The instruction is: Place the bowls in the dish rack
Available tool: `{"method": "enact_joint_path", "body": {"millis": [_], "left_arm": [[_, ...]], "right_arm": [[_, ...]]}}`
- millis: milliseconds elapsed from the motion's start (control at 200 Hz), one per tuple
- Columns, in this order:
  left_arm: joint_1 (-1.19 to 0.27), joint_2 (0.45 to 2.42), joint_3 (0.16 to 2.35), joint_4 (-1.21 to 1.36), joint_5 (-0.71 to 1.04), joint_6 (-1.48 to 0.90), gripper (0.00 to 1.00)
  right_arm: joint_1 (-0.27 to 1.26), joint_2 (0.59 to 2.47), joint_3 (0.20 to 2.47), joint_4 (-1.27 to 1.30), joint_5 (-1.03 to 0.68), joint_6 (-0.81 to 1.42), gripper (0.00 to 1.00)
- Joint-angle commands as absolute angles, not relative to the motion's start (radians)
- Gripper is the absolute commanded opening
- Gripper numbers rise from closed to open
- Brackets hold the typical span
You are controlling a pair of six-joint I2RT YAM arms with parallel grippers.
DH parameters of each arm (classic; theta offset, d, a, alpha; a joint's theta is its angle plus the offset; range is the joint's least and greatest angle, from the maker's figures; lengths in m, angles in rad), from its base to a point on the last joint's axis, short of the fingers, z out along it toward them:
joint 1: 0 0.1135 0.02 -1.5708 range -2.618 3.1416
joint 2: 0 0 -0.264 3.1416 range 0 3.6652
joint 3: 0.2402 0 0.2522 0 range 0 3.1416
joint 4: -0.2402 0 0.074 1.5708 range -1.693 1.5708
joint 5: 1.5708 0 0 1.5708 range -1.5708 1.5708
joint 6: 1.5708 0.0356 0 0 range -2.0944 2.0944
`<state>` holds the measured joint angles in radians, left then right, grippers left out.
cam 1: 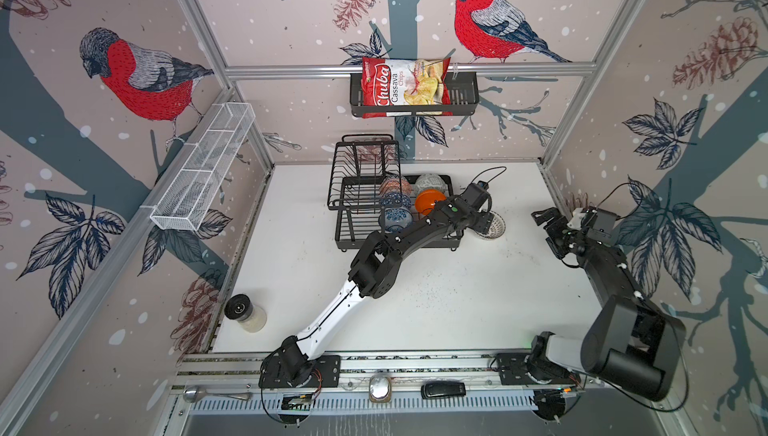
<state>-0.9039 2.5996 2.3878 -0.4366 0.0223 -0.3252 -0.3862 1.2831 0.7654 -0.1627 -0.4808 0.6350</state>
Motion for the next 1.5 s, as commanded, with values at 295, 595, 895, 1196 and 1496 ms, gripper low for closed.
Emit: {"method": "enact_joint_path", "body": {"millis": [295, 595, 895, 1196, 1496], "left_arm": [[-0.896, 2.649, 2.425, -0.469, 0.041, -0.344, 0.6], [-0.904, 2.638, 2.424, -0.515, 0.034, -0.321, 0.49], [-0.921, 2.625, 2.427, -0.562, 0.014, -0.296, 0.45], [-0.923, 2.628, 2.426, -0.589, 0.022, -0.298, 0.37], [-0.94, 2.632, 2.43, -0.59, 0.063, -0.326, 0.29]], "right_arm": [[-0.406, 1.261, 0.739, -0.106, -0.517, 0.656, 1.0], [-0.414, 1.257, 0.731, -0.098, -0.524, 0.662, 1.0], [-0.421, 1.257, 0.726, -0.094, -0.535, 0.667, 1.0], [-0.434, 1.226, 0.712, -0.085, -0.544, 0.68, 1.0], [-0.483, 1.189, 0.684, -0.065, -0.55, 0.699, 1.0]]}}
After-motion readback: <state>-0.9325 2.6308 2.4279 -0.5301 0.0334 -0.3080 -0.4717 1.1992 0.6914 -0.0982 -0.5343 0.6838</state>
